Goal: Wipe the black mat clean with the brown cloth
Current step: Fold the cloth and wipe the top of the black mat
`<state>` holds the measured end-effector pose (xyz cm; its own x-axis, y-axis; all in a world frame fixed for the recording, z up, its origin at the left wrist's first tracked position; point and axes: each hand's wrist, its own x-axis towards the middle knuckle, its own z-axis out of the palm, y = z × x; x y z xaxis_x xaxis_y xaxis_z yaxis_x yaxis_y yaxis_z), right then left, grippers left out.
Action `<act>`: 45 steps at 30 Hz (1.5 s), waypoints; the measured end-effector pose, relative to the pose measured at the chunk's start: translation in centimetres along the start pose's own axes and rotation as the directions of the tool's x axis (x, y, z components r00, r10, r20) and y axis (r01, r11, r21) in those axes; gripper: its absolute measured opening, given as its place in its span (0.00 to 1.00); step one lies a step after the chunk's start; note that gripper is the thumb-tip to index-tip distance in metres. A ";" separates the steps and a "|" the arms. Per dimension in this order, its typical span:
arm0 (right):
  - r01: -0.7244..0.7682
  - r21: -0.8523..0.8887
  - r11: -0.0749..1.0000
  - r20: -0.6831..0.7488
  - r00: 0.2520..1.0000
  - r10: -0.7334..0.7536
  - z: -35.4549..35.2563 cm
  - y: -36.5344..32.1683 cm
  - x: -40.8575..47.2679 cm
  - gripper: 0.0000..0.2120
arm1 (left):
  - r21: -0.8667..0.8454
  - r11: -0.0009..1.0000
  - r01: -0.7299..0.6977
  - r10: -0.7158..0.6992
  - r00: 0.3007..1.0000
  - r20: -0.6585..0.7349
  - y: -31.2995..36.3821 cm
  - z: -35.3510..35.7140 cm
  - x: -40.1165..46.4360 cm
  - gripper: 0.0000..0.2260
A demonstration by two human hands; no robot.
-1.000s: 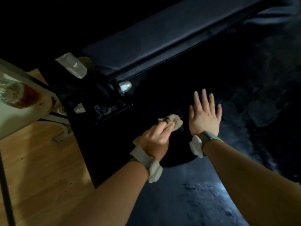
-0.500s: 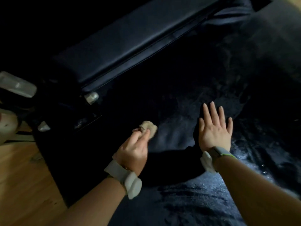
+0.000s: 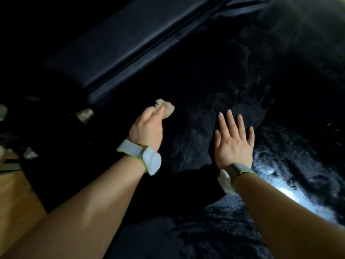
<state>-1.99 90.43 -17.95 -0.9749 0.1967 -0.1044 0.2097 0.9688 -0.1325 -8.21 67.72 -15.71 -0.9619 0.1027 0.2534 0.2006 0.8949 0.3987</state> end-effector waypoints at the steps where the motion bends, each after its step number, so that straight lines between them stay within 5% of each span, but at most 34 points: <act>1: 0.002 0.002 1.000 0.001 1.000 -0.002 0.1 -0.1 0.0 0.25 | -0.049 0.996 -0.070 0.072 0.997 0.038 1.1 0.3 -1.3 0.16; 5: 0.000 0.014 1.000 -0.011 1.000 0.000 0.1 -0.3 0.1 0.25 | -0.199 0.900 -0.389 0.419 0.897 0.142 5.0 1.2 -6.7 0.16; 10: 0.012 0.009 1.000 -0.011 1.000 -0.012 0.1 -0.3 0.4 0.25 | -0.107 0.858 -0.503 0.514 0.841 0.170 3.7 1.2 -5.0 0.17; 16: -0.004 0.006 1.000 0.045 0.999 0.004 -0.1 -0.8 0.7 0.24 | 0.034 0.977 -0.212 0.209 0.976 0.060 -1.8 -0.1 -1.7 0.17; 26: 0.071 0.124 0.990 0.016 0.997 -0.073 1.8 -9.7 -10.3 0.27 | 0.044 0.973 -0.228 0.224 0.972 0.077 -2.5 0.1 -1.6 0.16; 33: 0.008 0.049 0.999 0.067 0.998 -0.011 2.4 -10.8 -10.6 0.27 | -0.068 0.978 -0.200 0.208 0.964 0.163 -2.3 -0.9 -1.3 0.16; 37: 0.012 0.025 1.000 0.063 0.998 -0.014 2.6 -10.9 -10.4 0.27 | -0.215 0.907 -0.363 0.406 0.889 0.213 -3.9 -3.4 -10.5 0.14; 41: 0.003 0.006 1.000 0.043 0.999 -0.003 2.7 -11.1 -10.5 0.27 | -0.076 0.830 -0.553 0.558 0.823 0.103 -7.2 -5.4 -14.9 0.17; 45: -0.009 -0.010 1.000 0.044 0.999 0.009 2.5 -11.0 -10.3 0.28 | 0.000 0.923 -0.384 0.382 0.917 0.113 -9.9 -6.5 -10.9 0.19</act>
<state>5.97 77.38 -17.85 -0.9686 0.1989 -0.1489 0.2176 0.9684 -0.1219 1.46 54.91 -16.66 -0.8267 0.4852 0.2847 0.5549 0.7867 0.2704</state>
